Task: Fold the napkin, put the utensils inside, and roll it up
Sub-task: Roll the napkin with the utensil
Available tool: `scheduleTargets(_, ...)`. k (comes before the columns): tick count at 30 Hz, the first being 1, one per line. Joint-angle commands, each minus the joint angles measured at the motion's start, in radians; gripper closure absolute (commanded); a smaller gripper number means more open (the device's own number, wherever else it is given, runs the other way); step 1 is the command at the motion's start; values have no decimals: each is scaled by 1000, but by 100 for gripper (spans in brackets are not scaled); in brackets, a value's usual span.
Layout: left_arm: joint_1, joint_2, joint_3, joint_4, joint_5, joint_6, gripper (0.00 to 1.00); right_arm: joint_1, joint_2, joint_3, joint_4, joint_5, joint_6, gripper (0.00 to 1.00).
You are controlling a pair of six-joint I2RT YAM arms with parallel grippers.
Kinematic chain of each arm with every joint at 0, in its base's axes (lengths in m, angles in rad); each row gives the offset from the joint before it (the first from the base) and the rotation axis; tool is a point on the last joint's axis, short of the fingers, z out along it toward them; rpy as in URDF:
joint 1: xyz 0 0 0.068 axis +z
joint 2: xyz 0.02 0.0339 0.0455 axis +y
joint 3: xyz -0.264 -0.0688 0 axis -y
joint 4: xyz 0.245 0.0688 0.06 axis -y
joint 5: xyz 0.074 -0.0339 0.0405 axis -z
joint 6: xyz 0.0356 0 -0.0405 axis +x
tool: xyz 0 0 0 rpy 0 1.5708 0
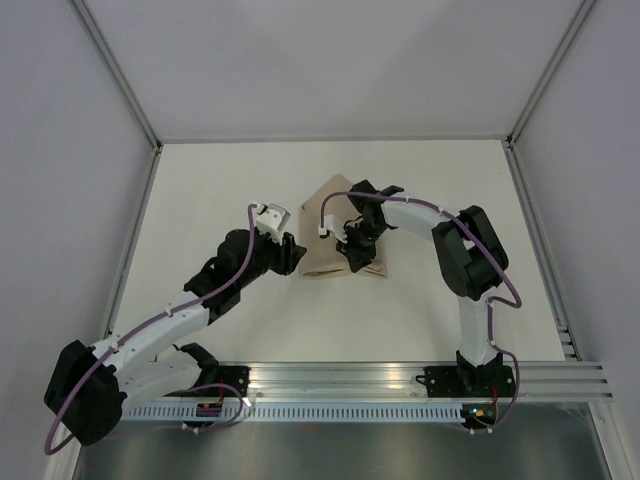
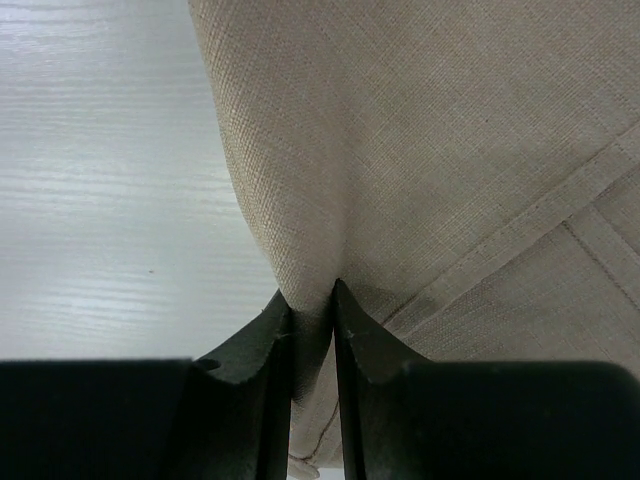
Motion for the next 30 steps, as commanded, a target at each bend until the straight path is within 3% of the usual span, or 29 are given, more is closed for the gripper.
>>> scheduleTargets(1, -61, -29, -41, 79, -70, 132, 51, -28, 88, 36, -218, -82, -61, 81)
scheduleTargets(7, -191, 0, -82, 155, -142, 250, 49, -50, 173, 123, -322, -114, -95, 81)
scheduleTargets(16, -363, 282, 11, 187, -224, 401, 44, -56, 214, 157, -339, -99, -82, 81)
scheduleTargets(30, -451, 570, 169, 214, -247, 573, 41, -54, 256, 185, -341, -82, -67, 81)
